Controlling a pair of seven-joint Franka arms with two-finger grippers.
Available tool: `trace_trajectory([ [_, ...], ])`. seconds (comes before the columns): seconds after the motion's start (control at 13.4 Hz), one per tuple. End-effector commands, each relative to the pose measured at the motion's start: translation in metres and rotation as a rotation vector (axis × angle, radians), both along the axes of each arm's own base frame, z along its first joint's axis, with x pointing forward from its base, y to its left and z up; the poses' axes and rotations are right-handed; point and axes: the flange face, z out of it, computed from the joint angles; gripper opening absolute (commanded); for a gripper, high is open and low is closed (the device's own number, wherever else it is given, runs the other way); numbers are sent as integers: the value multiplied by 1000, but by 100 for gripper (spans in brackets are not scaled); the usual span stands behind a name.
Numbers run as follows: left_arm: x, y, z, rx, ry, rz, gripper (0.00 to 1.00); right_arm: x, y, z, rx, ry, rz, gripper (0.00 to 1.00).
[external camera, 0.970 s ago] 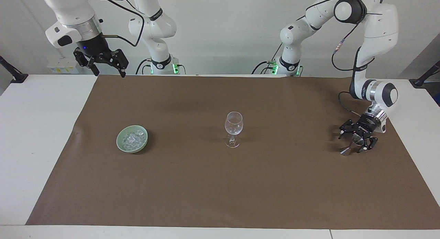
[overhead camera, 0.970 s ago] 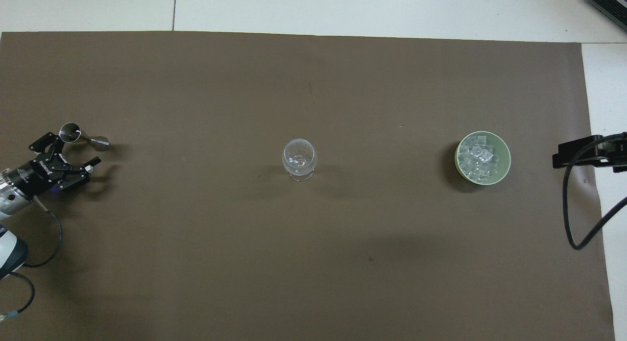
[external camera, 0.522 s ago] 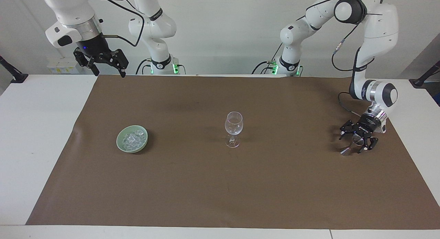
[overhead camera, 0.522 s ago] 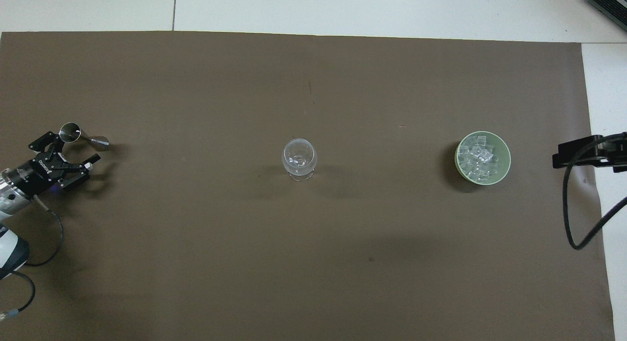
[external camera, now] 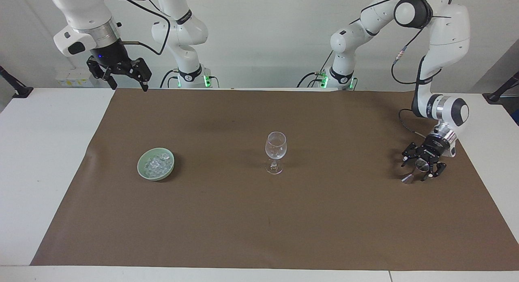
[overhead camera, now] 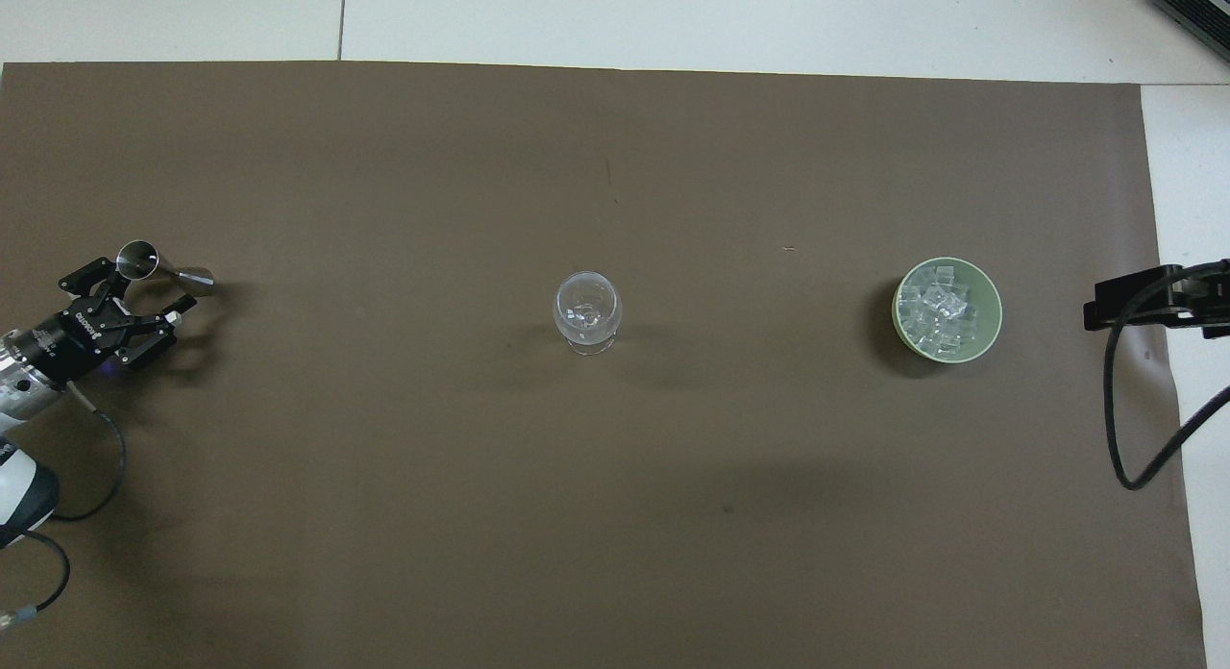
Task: Pour wine and add ice with both arms
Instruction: 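Close the left gripper around the silver jigger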
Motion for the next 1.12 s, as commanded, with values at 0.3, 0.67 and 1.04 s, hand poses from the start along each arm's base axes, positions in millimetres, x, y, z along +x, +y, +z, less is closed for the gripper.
trace_trajectory([
  [0.3, 2, -6, -1, -17, -25, 6, 68, -4, 2, 1, 26, 0, -15, 100],
  [0.67, 3, -5, 0, -20, -28, 13, 59, -4, 2, 1, 26, 0, -15, 100],
  [1.04, 3, -5, -1, -20, -26, 14, 44, -4, 2, 1, 26, -2, -15, 100],
])
